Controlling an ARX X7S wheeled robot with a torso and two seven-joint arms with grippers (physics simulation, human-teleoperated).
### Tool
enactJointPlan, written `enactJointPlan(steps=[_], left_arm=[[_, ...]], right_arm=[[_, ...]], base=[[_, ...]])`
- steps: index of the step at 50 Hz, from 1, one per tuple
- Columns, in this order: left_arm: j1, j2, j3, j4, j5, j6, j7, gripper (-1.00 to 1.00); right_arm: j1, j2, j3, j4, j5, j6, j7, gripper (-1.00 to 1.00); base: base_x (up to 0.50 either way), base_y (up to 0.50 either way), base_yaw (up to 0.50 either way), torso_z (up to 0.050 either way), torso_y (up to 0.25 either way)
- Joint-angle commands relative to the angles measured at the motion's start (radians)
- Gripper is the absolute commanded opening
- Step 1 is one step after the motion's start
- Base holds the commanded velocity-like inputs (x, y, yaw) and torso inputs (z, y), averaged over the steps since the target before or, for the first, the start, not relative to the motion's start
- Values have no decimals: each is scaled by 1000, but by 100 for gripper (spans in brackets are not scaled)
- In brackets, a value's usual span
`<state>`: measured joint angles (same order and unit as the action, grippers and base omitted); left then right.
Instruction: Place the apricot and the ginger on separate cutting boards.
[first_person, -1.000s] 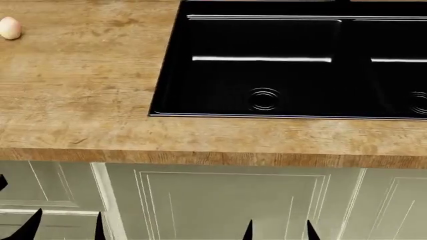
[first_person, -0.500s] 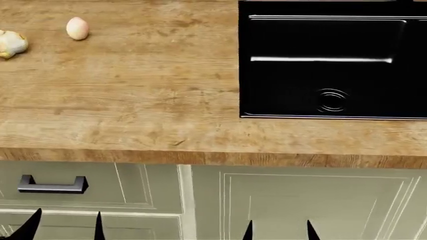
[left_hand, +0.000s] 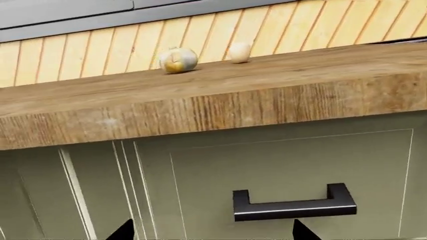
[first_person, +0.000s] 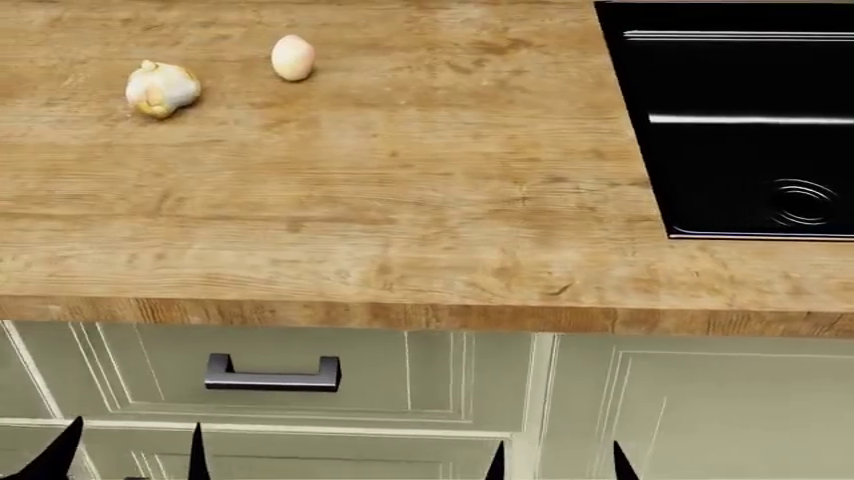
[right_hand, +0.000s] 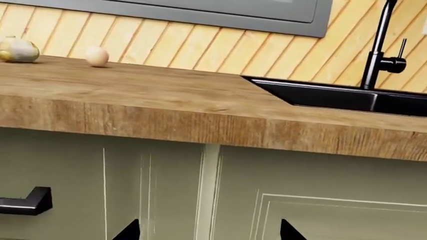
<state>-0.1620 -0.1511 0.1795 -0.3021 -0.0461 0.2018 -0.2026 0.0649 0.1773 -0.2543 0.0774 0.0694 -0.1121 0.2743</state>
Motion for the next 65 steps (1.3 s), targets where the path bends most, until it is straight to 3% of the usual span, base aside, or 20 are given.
enactJointPlan(steps=[1, 31, 58, 65], left_arm=[[14, 1, -20, 28, -33, -13, 24, 100], [13, -14, 3, 35, -37, -25, 6, 100], [11, -27, 20, 40, -21, -28, -29, 100], [15, -34, 33, 42, -9, 3, -26, 100]], right_arm=[[-8, -11, 16, -14, -4, 22, -21, 100], [-4, 4, -1, -17, 4, 29, -1, 100], [-3, 8, -7, -12, 43, 15, -1, 100], [-5, 11, -8, -14, 47, 16, 5, 100]], base=[[0, 500, 0, 0, 0], [0, 371, 0, 0, 0], [0, 4, 0, 0, 0], [0, 0, 0, 44, 0]])
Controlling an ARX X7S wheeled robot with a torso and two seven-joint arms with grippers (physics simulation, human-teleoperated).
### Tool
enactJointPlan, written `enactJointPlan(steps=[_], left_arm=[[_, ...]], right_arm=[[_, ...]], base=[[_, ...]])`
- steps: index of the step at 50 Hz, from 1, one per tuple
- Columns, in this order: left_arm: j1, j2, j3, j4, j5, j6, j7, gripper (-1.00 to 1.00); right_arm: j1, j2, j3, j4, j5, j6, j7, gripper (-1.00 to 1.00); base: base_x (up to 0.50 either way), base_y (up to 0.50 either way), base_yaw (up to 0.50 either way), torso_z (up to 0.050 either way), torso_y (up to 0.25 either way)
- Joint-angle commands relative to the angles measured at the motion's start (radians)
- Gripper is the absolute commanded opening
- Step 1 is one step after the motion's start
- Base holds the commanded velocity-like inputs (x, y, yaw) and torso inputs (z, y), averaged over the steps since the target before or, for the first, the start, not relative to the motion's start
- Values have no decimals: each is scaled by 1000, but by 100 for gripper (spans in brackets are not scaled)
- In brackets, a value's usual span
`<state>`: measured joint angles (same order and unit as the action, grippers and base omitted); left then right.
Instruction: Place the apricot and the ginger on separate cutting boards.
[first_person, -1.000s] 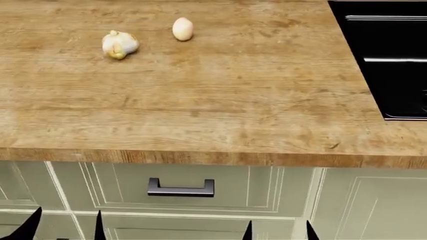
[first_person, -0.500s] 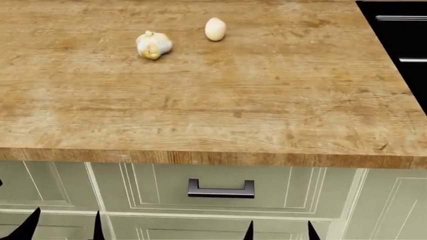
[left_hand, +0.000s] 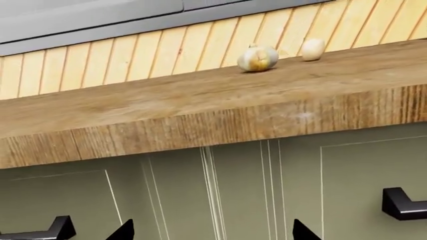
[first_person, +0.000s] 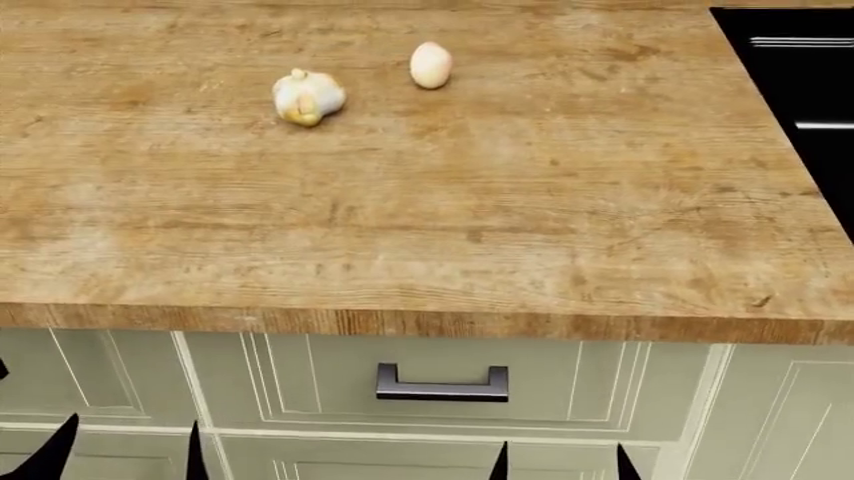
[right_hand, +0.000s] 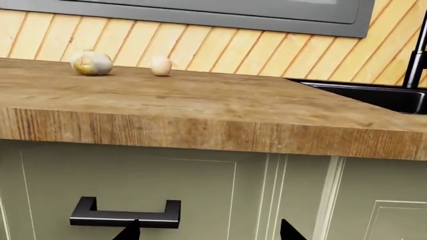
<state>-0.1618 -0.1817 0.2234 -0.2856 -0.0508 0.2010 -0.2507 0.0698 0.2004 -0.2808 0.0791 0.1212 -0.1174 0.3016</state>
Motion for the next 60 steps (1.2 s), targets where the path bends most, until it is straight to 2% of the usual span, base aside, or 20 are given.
enactJointPlan(steps=[1, 37, 44, 46, 57, 58, 60], left_arm=[[14, -3, -10, 24, -4, 3, 21, 100], [12, -12, 0, 23, -38, -1, 15, 100], [11, -15, 15, 23, -16, -7, 5, 100], [17, -9, -8, 44, -99, 1, 40, 100], [20, -21, 9, 68, -56, -35, 5, 100], [26, -15, -13, 96, -120, -68, 17, 100], [35, -32, 6, 141, -62, -69, -5, 100]], right_arm=[[-10, -12, 18, -16, -5, 21, -22, 100], [-4, -3, 3, -11, 18, 20, -9, 100], [-4, -2, 3, -11, 25, 16, -6, 100], [-4, -1, 2, -11, 26, 16, -5, 100], [-7, 4, 8, -28, 54, 27, -4, 100], [-12, 5, 7, -36, 57, 30, -5, 100], [-17, 8, 6, -74, 61, 53, 2, 100]], base=[[0, 0, 0, 50, 0], [0, 0, 0, 50, 0], [0, 0, 0, 1, 0], [0, 0, 0, 0, 0], [0, 0, 0, 0, 0], [0, 0, 0, 0, 0], [0, 0, 0, 0, 0]])
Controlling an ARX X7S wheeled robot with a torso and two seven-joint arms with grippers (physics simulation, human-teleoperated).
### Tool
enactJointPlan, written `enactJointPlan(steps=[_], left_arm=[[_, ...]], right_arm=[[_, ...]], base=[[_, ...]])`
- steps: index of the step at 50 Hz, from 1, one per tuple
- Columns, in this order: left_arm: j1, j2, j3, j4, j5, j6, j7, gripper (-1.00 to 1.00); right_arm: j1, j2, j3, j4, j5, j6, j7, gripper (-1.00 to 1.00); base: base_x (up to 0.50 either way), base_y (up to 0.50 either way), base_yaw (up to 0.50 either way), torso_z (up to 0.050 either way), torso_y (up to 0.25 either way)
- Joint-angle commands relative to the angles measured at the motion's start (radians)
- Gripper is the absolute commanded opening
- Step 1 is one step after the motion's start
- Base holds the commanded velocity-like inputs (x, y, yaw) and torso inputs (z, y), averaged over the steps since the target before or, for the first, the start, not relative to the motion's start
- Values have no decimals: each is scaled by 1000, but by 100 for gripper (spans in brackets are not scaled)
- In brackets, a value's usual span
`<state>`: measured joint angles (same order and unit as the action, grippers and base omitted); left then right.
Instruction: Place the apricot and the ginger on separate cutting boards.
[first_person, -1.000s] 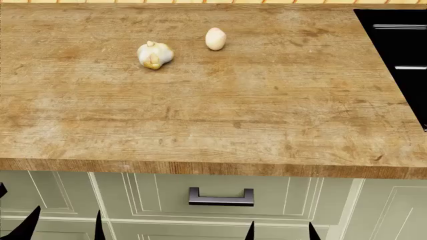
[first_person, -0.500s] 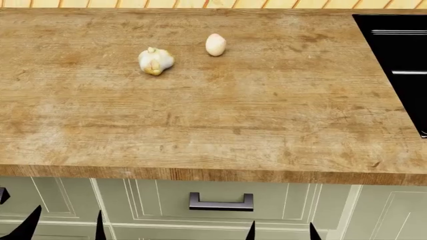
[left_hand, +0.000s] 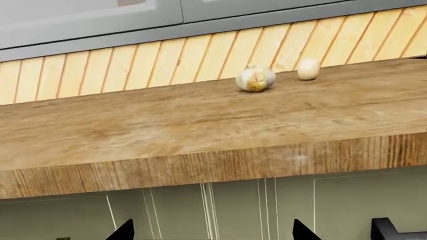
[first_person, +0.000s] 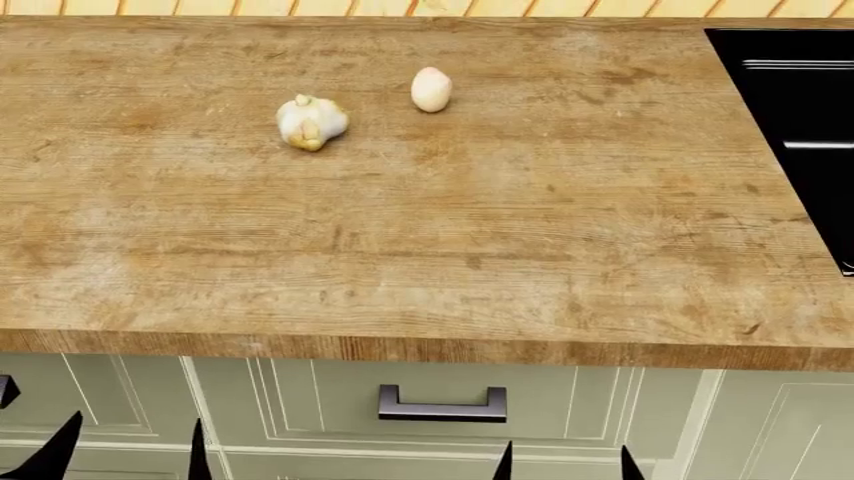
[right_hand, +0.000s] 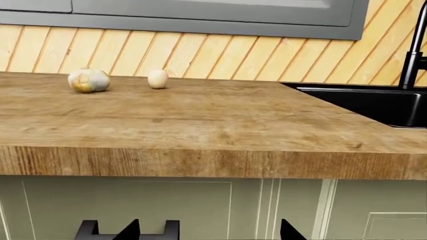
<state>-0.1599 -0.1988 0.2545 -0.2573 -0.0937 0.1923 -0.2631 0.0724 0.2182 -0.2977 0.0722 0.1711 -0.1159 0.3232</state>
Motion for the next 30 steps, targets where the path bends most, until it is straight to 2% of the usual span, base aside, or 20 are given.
enactJointPlan(steps=[1, 5, 13, 15, 17, 19, 21, 23, 25, 30], left_arm=[[38, -19, -27, 161, -32, -101, 7, 100], [27, -53, -14, 355, -16, -279, -6, 100], [6, -119, -39, 705, -82, -601, -13, 100], [-25, -127, -45, 789, -114, -707, -12, 100], [-109, -137, -20, 865, -140, -880, -7, 100], [-191, -141, -13, 935, -166, -987, 0, 100], [-289, -120, -9, 948, -186, -1080, -3, 100], [-367, -83, -61, 938, -263, -1169, 22, 100], [-414, -82, -42, 919, -252, -1186, 17, 100], [-531, -42, -97, 771, -296, -1260, 36, 100]], right_arm=[[-21, -4, 23, -108, 9, 75, -10, 100], [-24, 28, 36, -265, 33, 180, 8, 100], [45, 92, 80, -495, 122, 421, 34, 100], [88, 108, 89, -561, 152, 508, 43, 100], [157, 116, 107, -616, 219, 617, 44, 100], [241, 121, 114, -628, 256, 701, 46, 100], [337, 117, 125, -637, 287, 782, 61, 100], [454, 108, 128, -631, 356, 879, 45, 100], [519, 107, 124, -617, 381, 927, 38, 100], [635, 91, 139, -455, 417, 996, 15, 100]], base=[[0, 0, 0, 0, 0], [0, 0, 0, 0, 0], [0, 0, 0, 0, 0], [0, 0, 0, 0, 0], [0, 0, 0, 0, 0], [0, 0, 0, 0, 0], [0, 0, 0, 0, 0], [0, 0, 0, 0, 0], [0, 0, 0, 0, 0], [0, 0, 0, 0, 0]])
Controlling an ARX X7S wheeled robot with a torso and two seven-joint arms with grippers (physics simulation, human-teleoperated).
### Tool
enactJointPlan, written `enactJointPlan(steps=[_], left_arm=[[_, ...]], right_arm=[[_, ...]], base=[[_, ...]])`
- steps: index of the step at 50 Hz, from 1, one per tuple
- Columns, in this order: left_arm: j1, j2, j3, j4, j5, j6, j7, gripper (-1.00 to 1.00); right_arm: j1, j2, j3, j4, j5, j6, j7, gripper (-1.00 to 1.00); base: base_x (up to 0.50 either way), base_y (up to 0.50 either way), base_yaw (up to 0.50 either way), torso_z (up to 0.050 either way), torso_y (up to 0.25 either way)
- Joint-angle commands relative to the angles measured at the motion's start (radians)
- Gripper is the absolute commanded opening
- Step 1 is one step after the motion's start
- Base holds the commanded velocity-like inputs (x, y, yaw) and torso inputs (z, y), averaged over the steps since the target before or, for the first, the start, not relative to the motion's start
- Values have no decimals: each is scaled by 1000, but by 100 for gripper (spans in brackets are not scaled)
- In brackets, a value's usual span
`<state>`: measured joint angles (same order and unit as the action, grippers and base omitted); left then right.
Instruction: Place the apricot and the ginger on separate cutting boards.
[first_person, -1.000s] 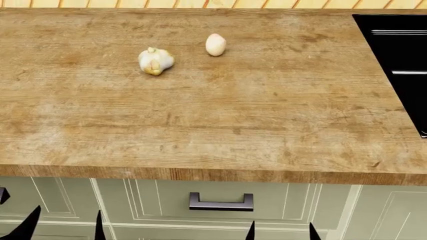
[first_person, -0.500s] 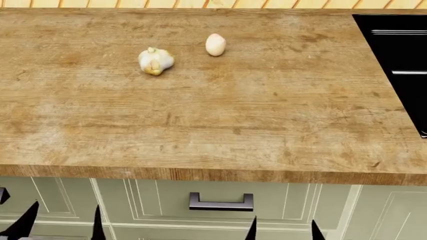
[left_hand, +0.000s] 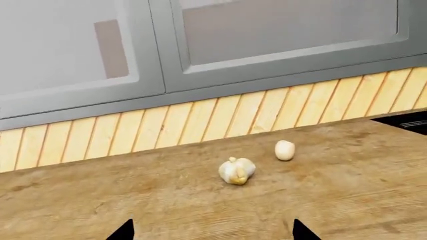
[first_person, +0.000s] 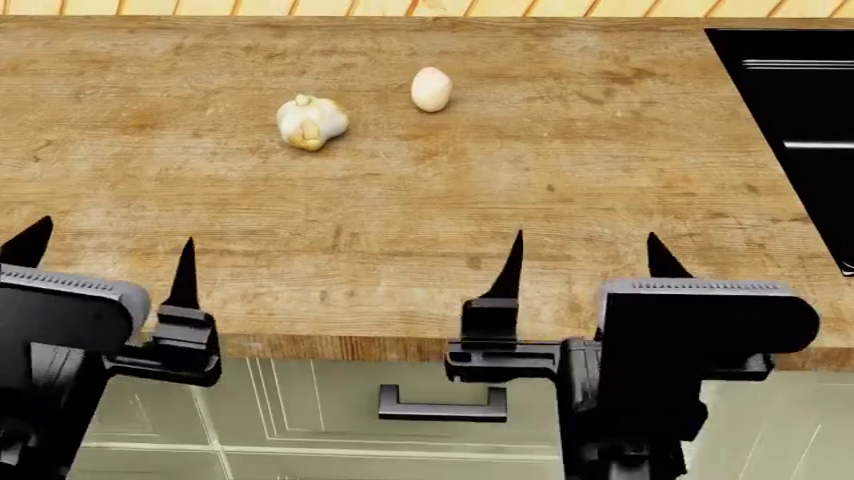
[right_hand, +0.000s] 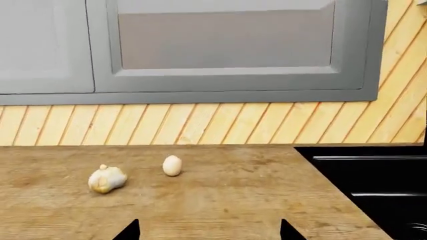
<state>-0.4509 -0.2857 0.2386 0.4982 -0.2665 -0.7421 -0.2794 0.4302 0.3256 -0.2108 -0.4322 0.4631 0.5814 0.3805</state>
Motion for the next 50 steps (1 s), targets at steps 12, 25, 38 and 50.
enactJointPlan(steps=[12, 25, 38, 50], left_arm=[[-330, 35, -69, -85, -152, -391, 89, 100], [-312, 28, -79, -71, -163, -418, 76, 100], [-321, 5, -60, -92, -158, -411, 83, 100], [-477, -9, -30, -205, -175, -467, 135, 100]], right_arm=[[325, 12, 43, 104, 151, 351, -78, 100], [313, 26, 49, 88, 172, 352, -92, 100], [311, 28, 39, 128, 164, 330, -104, 100], [488, 28, 17, 216, 217, 492, -118, 100]], base=[[0, 0, 0, 0, 0], [227, 0, 0, 0, 0], [353, 0, 0, 0, 0], [304, 0, 0, 0, 0]])
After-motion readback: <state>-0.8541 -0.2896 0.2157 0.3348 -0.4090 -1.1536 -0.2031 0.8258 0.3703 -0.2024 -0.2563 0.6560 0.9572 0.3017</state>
